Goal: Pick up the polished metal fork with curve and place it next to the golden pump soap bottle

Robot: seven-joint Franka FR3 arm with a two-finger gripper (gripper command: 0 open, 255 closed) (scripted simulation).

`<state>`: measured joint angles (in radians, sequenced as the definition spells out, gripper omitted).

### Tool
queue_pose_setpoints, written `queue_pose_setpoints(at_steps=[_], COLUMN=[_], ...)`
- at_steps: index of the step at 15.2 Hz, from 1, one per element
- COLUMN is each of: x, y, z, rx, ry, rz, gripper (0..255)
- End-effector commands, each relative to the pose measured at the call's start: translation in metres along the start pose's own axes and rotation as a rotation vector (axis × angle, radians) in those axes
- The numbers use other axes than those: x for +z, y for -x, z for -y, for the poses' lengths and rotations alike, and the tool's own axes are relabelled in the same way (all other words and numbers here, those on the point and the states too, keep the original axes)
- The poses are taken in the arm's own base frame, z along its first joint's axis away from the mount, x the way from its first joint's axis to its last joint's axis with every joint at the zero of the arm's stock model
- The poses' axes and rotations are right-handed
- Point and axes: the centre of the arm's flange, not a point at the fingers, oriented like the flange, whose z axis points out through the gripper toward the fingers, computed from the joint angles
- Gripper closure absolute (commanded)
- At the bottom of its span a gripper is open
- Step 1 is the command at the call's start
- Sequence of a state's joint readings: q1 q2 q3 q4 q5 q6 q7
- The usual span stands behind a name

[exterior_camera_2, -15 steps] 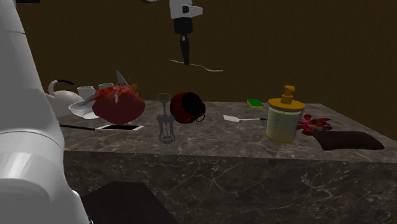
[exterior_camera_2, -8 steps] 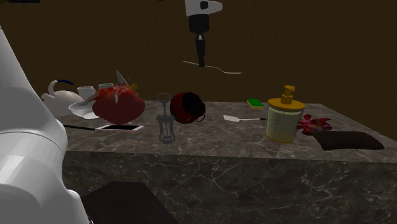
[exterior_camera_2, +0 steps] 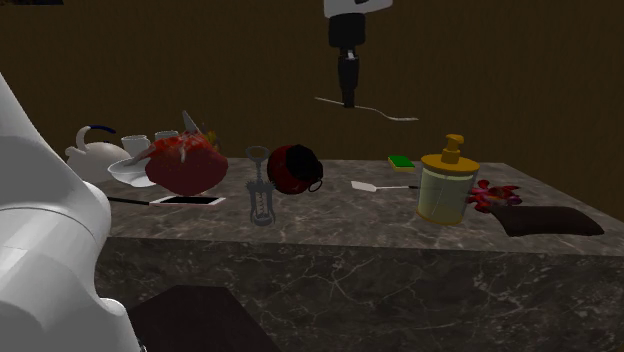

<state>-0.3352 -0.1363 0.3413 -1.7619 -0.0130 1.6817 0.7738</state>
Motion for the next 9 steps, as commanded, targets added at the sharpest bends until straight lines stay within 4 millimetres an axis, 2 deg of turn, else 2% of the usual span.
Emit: queue_pose_setpoints(at_steps=[1,4,9], x=[0.003,0.005,0.031], y=[-0.018,-0.045,-0.043], z=[-0.023,-0.054,-0.053], rx=[-0.001,-0.001,-0.001], ry=[0.000,0.000,0.000], rz=[0.000,0.000,0.000], gripper=[255,255,255])
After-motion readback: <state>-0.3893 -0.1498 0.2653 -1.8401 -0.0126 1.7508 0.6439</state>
